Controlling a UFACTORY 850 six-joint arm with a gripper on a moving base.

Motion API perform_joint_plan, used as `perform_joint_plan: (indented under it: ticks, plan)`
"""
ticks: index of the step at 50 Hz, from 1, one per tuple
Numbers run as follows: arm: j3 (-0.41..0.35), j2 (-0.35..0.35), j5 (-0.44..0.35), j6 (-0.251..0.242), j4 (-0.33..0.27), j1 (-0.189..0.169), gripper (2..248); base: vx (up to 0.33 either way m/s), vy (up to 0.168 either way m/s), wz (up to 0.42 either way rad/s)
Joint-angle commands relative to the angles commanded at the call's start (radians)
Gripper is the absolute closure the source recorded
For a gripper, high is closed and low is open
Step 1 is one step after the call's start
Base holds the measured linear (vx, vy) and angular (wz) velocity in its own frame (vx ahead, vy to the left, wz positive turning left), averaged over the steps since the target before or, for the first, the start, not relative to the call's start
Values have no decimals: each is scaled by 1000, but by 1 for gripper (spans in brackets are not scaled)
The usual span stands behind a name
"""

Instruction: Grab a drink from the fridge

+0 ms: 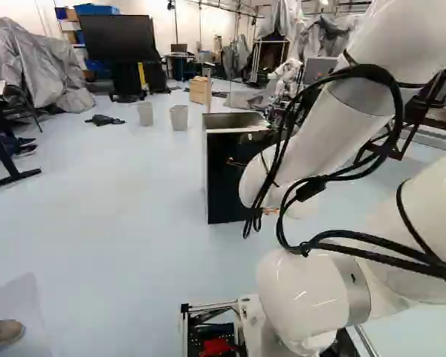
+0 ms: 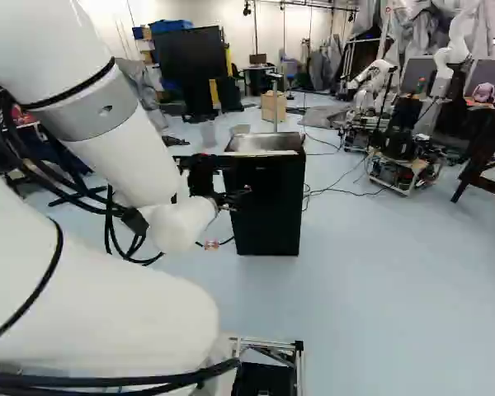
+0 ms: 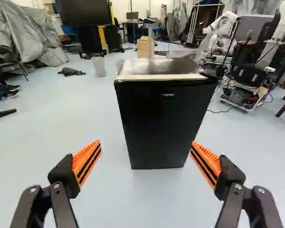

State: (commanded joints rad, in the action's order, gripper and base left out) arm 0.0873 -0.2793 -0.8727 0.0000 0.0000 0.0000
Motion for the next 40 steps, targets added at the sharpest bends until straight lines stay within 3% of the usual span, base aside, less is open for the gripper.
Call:
perform_joint_plan:
  ticks: [40]
  plan:
    - [0,0,0,0,0,0,3,7,1,-1]
